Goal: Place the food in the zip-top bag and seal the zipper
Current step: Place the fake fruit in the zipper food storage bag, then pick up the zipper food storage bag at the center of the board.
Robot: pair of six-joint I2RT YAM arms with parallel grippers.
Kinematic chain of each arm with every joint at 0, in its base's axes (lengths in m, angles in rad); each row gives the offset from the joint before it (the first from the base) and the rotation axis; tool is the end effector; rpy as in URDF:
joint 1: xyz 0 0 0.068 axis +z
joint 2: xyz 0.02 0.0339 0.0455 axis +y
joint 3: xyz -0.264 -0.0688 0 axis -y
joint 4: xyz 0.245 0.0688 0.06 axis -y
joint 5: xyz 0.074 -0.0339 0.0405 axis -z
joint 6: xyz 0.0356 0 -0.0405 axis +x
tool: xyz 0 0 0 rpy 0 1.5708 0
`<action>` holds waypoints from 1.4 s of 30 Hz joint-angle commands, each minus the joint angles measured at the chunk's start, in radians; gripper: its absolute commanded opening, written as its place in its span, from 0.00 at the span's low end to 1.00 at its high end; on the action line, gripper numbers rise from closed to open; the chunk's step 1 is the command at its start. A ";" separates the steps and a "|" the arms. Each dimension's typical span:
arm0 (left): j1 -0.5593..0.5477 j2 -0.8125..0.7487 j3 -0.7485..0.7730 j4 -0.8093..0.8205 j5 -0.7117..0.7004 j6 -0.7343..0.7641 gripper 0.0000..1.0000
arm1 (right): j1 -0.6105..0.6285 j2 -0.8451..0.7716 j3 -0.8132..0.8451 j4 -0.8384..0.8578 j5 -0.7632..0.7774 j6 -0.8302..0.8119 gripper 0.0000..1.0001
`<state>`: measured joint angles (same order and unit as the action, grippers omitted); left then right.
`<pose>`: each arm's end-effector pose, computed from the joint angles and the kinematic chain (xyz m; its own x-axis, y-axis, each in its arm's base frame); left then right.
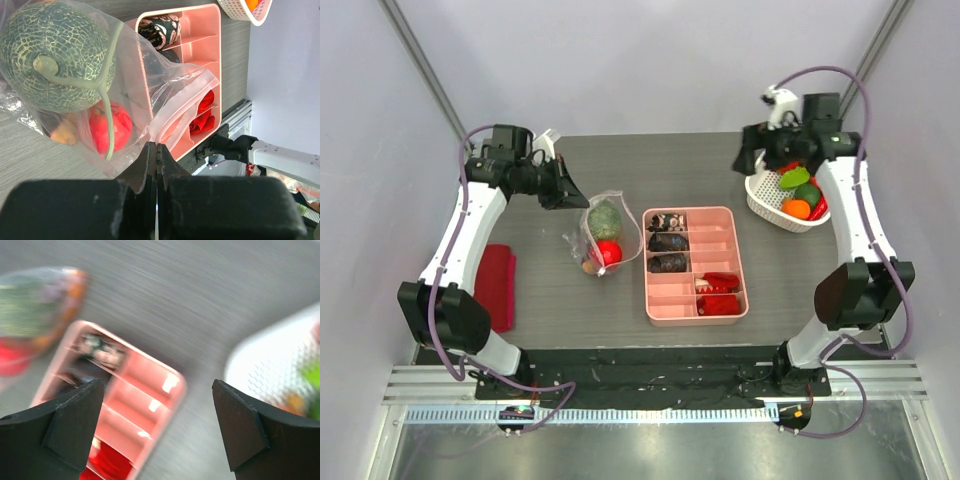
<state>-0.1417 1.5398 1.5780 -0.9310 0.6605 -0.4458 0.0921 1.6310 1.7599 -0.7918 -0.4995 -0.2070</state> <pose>0.3121 -0.0666 0.3672 -0.9080 -0.2144 -0.3599 0.1119 0.7038 -0.7016 0.3510 0.0495 0.4032 -0.5059 -0.2279 -0.8320 -0.5729 0.8098 0.1265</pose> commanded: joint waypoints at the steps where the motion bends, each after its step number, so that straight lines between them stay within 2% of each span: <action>1: 0.002 -0.024 -0.009 0.046 0.025 -0.008 0.00 | -0.199 0.042 0.006 -0.165 0.079 -0.043 0.92; 3: 0.002 -0.026 -0.015 0.047 0.027 -0.008 0.00 | -0.282 0.090 0.024 -0.210 0.165 -0.080 0.91; 6: 0.002 -0.026 -0.023 0.052 0.028 -0.013 0.00 | -0.340 0.145 0.036 -0.224 0.257 -0.095 0.90; 7: 0.002 -0.027 -0.023 0.055 0.028 -0.014 0.00 | -0.345 0.157 0.036 -0.225 0.321 -0.097 0.90; 10: 0.002 -0.024 -0.026 0.061 0.027 -0.017 0.00 | -0.348 0.202 0.020 -0.227 0.389 -0.095 0.92; 21: 0.002 -0.053 -0.042 0.055 0.068 0.012 0.01 | -0.348 0.279 -0.059 -0.165 0.407 -0.048 0.92; 24: 0.001 -0.076 -0.059 0.058 0.074 0.039 0.13 | -0.348 0.296 -0.085 -0.130 0.415 -0.048 0.92; 25: 0.001 -0.086 -0.068 0.061 0.079 0.050 0.23 | -0.348 0.299 -0.094 -0.121 0.417 -0.046 0.92; 27: -0.004 -0.121 -0.082 0.067 0.080 0.073 0.35 | -0.348 0.302 -0.102 -0.090 0.417 -0.039 0.93; 28: -0.010 -0.136 -0.099 0.073 0.073 0.108 0.44 | -0.348 0.305 -0.105 -0.083 0.415 -0.032 0.93; 30: -0.030 -0.180 -0.111 0.066 0.029 0.163 0.52 | -0.347 0.309 -0.105 -0.063 0.406 -0.017 0.93; 31: -0.071 -0.194 -0.125 0.058 0.008 0.221 0.58 | -0.347 0.309 -0.105 -0.054 0.403 -0.009 0.93; 33: -0.119 -0.239 -0.144 0.041 -0.038 0.286 0.64 | -0.347 0.317 -0.105 -0.037 0.392 0.004 0.93; 34: -0.172 -0.254 -0.170 0.041 -0.105 0.315 0.69 | -0.347 0.319 -0.103 -0.032 0.392 0.009 0.93; 37: -0.264 -0.302 -0.223 0.035 -0.238 0.426 0.73 | -0.348 0.336 -0.103 -0.026 0.392 0.021 0.93; 38: -0.335 -0.311 -0.237 0.035 -0.269 0.473 0.74 | -0.348 0.336 -0.105 -0.023 0.392 0.024 0.93; 42: -0.511 -0.368 -0.317 0.096 -0.470 0.519 0.75 | -0.348 0.328 -0.106 -0.018 0.369 0.035 0.93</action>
<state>-0.5179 1.2217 1.3201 -0.8948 0.4324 -0.0559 -0.2558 1.9656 1.6524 -0.8459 -0.1242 -0.1986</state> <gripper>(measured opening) 0.744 0.930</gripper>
